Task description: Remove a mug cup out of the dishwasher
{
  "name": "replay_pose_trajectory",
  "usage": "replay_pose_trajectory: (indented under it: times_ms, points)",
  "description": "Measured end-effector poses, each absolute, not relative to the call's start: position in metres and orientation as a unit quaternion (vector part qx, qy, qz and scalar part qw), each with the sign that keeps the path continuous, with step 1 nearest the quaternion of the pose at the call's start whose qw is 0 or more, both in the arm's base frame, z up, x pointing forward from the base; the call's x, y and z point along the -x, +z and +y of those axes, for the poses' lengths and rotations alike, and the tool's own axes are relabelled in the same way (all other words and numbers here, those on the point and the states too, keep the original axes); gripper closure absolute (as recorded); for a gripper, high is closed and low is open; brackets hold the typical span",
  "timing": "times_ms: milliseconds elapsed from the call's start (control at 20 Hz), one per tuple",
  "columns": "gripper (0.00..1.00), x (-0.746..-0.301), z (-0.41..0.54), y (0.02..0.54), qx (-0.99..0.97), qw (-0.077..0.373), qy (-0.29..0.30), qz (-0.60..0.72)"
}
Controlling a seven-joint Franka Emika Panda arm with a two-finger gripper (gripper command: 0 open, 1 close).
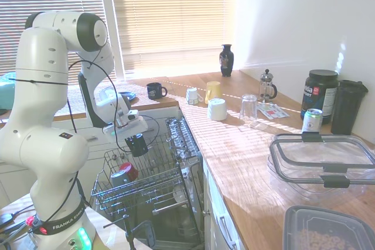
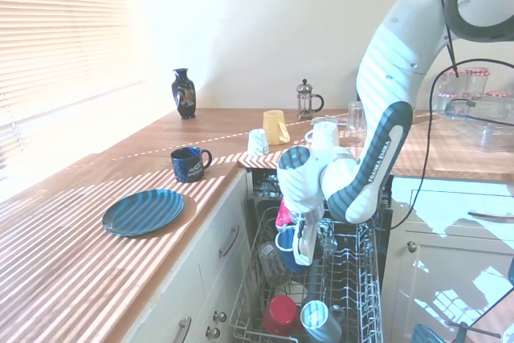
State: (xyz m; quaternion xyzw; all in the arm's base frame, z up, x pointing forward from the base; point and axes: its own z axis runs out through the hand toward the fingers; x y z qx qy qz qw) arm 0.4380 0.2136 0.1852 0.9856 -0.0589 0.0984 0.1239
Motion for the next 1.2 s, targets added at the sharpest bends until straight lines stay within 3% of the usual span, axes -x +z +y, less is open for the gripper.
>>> replay_pose_trajectory:
  times_ms: [250,600,950,1200]
  points:
    - [1.00,-0.462,0.217,0.263,-0.983,0.072,0.123,-0.114]
    - [1.00,-0.507,0.169,0.372,-0.969,0.032,0.158,-0.188]
    - [1.00,-0.556,0.080,0.427,-0.952,0.023,0.165,-0.256]
    - [1.00,-0.595,0.052,0.425,-0.947,0.031,0.156,-0.278]
